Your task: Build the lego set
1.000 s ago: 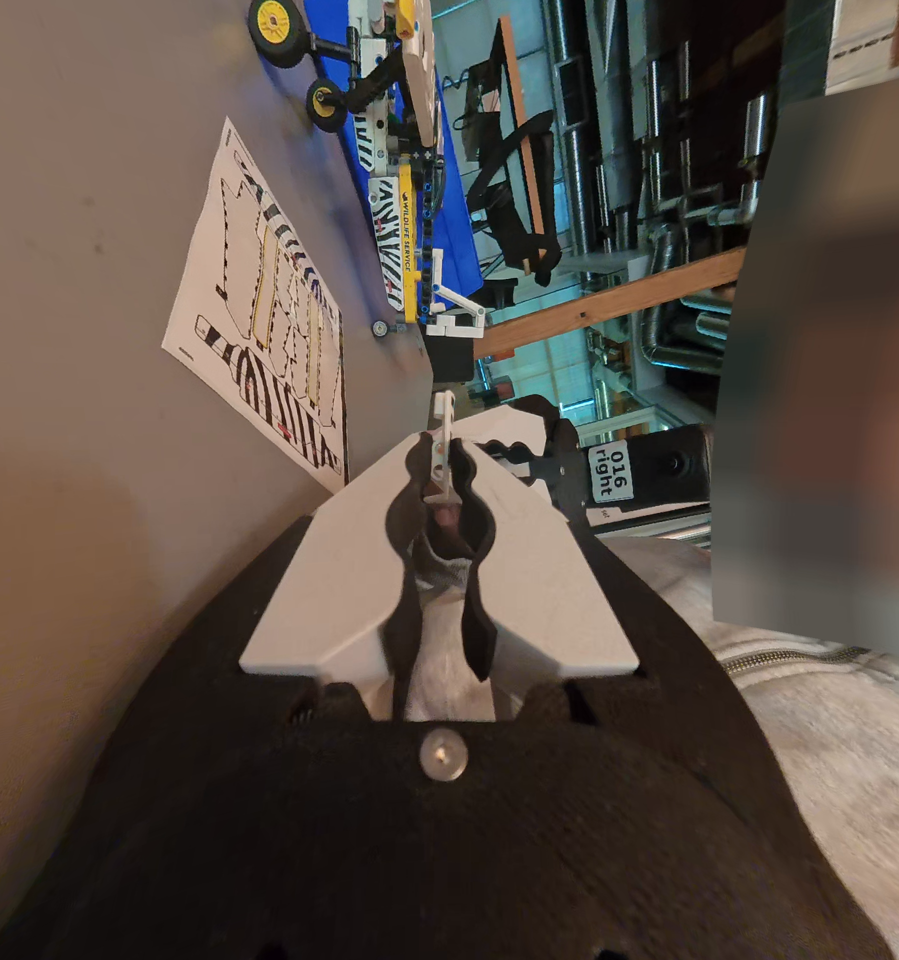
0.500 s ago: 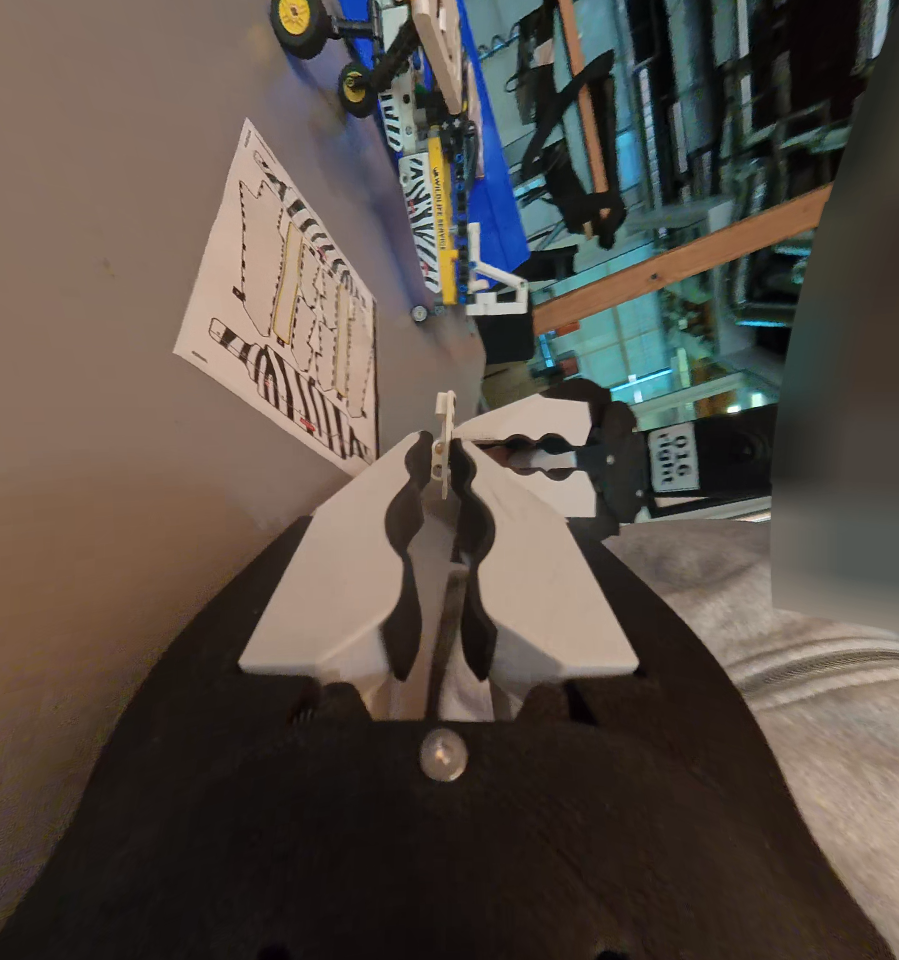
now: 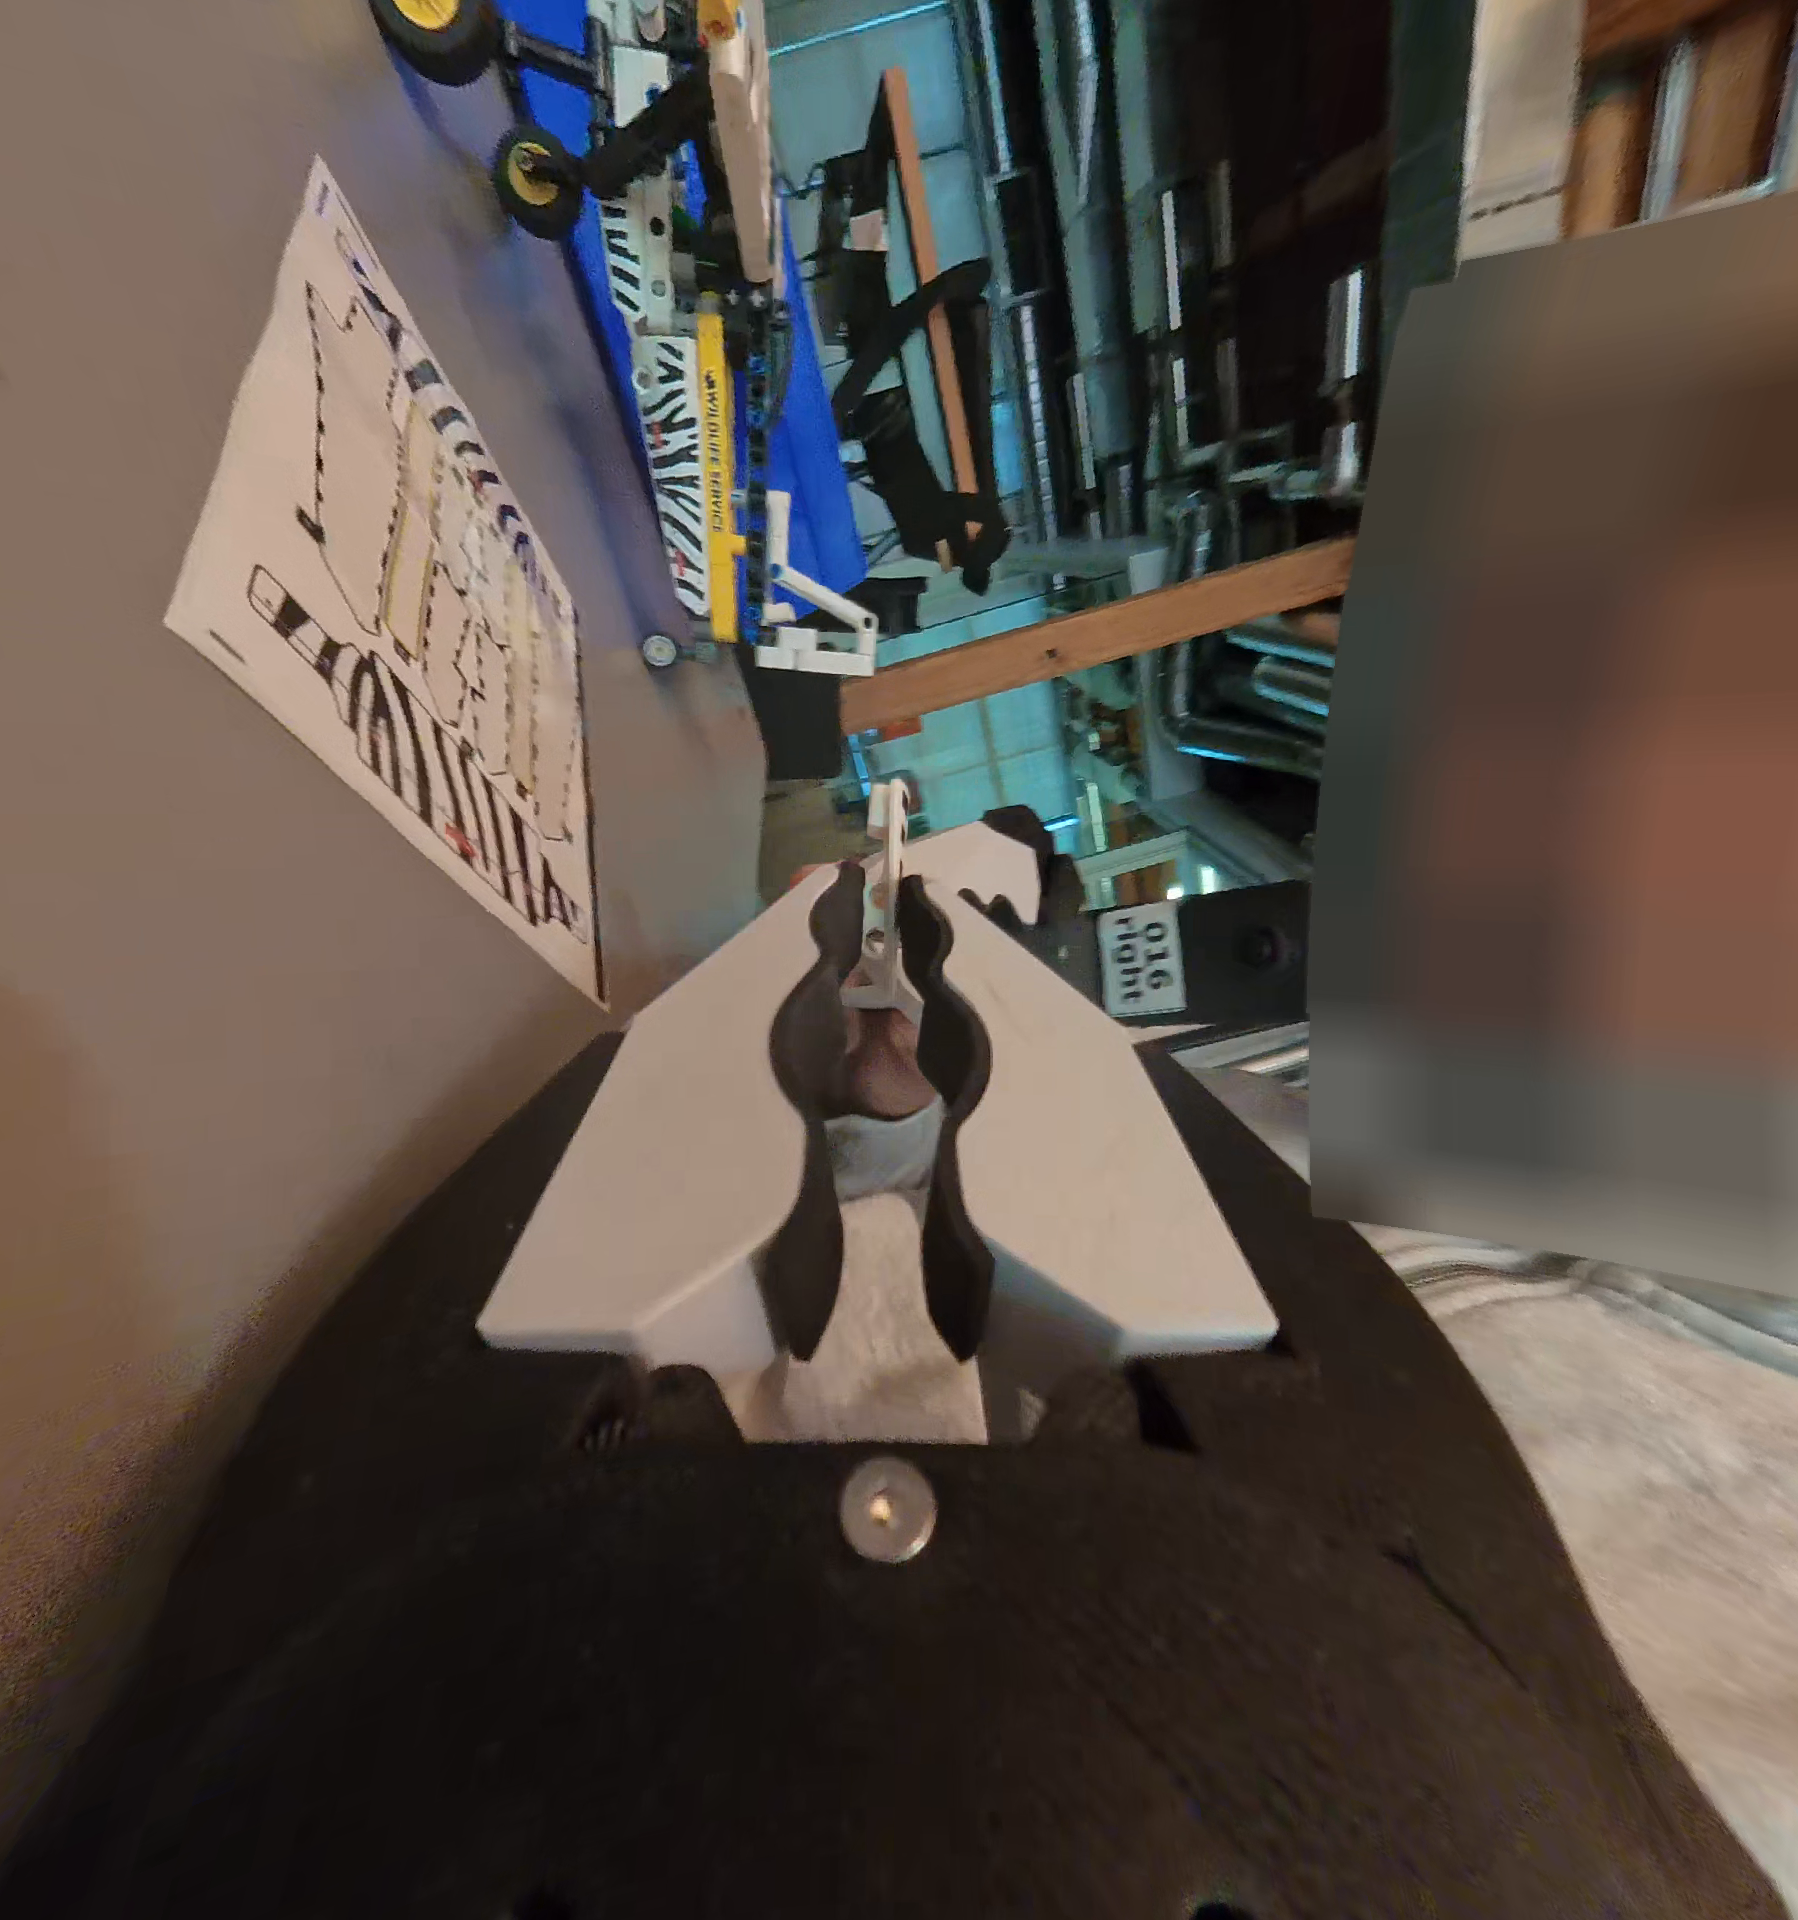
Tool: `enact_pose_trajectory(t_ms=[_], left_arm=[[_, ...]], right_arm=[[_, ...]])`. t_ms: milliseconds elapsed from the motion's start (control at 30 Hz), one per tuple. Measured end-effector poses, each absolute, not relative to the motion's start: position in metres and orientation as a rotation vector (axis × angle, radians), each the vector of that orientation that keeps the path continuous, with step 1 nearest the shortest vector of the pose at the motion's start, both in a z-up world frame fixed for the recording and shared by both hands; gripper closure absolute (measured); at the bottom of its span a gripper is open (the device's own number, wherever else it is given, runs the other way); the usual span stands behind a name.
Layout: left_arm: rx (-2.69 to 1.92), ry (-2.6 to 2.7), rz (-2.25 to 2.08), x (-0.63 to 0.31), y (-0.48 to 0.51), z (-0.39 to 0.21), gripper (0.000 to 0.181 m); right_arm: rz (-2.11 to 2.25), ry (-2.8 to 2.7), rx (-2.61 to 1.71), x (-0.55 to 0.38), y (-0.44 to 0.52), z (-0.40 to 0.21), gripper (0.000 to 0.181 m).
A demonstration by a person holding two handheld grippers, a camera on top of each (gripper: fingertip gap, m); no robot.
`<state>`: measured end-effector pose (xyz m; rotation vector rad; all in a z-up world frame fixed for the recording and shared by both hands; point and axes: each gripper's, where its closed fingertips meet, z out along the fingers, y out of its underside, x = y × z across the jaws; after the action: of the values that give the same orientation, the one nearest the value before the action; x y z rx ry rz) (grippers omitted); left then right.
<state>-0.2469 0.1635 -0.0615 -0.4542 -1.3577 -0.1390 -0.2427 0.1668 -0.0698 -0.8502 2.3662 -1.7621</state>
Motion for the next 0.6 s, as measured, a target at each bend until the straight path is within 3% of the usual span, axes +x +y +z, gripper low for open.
enact_pose_trajectory(t_ms=[33, 600], left_arm=[[-0.479, -1.374, -0.116, -0.247, 0.164, -0.063, 0.174], [-0.621, -1.451, -0.076, -0.252, 0.177, -0.075, 0.174]], right_arm=[[-1.735, 2.386, -0.84, -0.243, 0.167, -0.072, 0.176], [-1.374, 2.239, -0.533, -0.246, 0.179, -0.083, 0.176]])
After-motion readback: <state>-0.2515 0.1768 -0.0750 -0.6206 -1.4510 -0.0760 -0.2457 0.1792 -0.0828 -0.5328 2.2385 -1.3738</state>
